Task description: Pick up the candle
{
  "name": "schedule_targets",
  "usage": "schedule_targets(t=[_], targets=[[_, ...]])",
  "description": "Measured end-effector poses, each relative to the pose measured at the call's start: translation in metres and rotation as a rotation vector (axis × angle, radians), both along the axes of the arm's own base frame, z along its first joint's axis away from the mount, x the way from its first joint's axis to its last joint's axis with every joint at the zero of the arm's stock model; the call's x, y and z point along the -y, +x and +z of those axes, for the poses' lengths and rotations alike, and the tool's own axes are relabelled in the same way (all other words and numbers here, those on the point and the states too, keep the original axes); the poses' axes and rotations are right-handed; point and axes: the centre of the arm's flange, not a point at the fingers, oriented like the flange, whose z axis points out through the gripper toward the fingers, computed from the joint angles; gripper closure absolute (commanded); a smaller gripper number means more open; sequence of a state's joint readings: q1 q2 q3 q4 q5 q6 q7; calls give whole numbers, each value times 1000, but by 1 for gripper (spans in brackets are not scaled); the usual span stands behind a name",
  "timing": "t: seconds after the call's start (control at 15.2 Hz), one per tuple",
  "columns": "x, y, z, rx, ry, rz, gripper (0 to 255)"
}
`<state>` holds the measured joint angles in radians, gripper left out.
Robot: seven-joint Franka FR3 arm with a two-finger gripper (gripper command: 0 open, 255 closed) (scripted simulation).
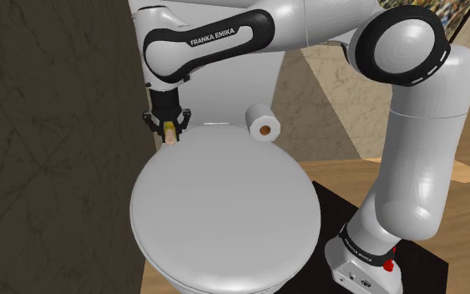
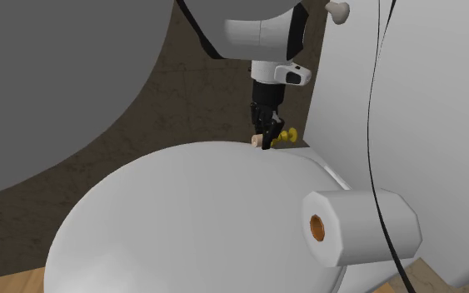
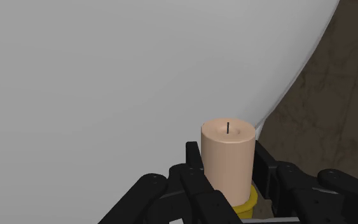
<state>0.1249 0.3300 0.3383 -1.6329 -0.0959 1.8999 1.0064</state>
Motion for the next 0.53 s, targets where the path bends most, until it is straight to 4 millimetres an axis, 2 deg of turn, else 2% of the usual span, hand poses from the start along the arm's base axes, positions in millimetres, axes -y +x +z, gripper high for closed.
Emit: schedule_targets(t=[0.33,0.53], targets=[[0,0,0,0,0,0,255],[1,0,11,0,0,0,255]])
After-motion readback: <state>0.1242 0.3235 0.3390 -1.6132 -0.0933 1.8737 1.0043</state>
